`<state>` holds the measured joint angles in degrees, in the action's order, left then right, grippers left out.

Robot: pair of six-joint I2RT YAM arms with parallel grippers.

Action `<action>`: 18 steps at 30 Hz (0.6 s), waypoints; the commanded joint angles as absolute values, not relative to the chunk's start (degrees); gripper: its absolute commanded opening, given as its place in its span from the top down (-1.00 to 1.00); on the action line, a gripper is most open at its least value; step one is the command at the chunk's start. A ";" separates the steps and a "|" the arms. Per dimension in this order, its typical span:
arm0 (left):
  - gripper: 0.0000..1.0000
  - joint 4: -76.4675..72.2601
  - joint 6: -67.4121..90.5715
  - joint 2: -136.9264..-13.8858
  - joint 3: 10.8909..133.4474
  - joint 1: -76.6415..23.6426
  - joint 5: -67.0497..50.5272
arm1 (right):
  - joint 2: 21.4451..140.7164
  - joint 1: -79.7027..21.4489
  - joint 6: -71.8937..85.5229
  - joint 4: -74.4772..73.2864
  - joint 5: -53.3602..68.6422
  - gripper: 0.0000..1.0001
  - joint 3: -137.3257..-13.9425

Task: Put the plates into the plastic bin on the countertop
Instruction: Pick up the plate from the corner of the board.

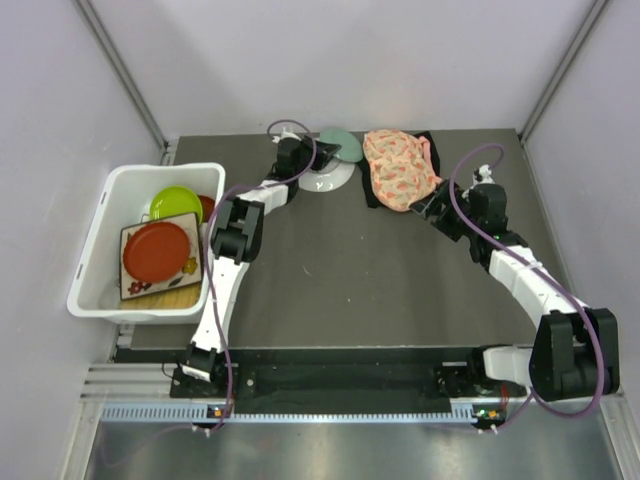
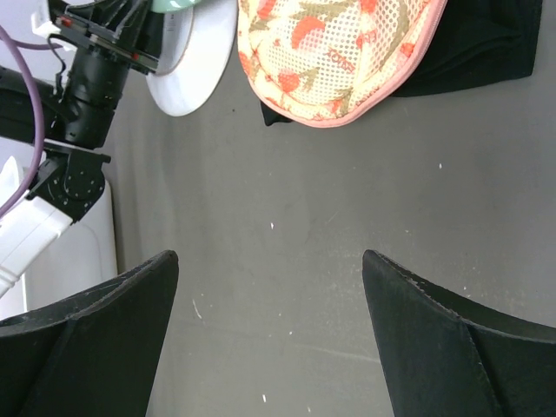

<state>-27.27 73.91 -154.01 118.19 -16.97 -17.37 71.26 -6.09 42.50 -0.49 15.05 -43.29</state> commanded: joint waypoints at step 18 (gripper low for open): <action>1.00 -10.23 25.12 -118.94 101.79 -22.40 -18.04 | 64.61 -5.54 42.36 -1.22 14.41 -0.73 -44.12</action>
<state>-17.58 47.07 -133.71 105.67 -19.59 -21.39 67.51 -6.09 42.59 -0.56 14.98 -43.29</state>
